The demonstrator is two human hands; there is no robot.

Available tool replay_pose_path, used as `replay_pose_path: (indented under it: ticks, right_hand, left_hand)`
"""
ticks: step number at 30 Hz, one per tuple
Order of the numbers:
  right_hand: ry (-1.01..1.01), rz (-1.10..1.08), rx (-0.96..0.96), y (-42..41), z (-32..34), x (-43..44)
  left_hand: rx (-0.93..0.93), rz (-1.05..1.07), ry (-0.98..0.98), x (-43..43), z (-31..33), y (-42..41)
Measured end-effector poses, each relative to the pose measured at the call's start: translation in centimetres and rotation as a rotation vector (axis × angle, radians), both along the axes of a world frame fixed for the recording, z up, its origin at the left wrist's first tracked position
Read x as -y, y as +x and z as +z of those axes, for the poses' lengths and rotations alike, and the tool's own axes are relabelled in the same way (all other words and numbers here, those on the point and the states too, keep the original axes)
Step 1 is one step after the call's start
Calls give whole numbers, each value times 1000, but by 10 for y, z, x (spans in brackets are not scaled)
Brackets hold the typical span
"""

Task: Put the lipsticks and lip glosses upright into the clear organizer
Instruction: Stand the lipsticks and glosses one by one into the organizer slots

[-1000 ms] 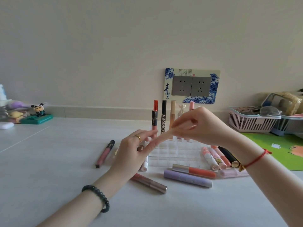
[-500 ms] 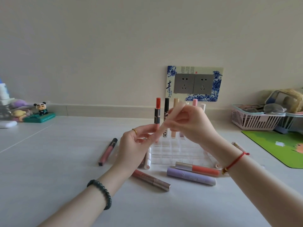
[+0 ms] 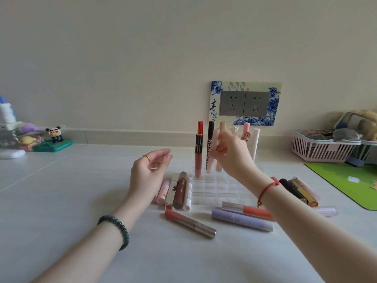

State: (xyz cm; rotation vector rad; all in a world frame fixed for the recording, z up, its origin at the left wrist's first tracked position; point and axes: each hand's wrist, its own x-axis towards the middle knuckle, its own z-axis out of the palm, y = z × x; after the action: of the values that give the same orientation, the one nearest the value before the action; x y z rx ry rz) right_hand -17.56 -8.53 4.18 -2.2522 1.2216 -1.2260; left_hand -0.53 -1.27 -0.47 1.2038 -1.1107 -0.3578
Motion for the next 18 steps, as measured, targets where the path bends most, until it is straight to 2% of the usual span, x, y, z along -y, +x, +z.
replay_pose_path:
  ticks: [6,18]
  right_hand:
    - [63,17,-48,2,-8,4]
    - [58,23,13,0,-12,6]
  left_hand:
    - [2,56,-6,1,0,11]
    - [-12,98,-6,4,-1,20]
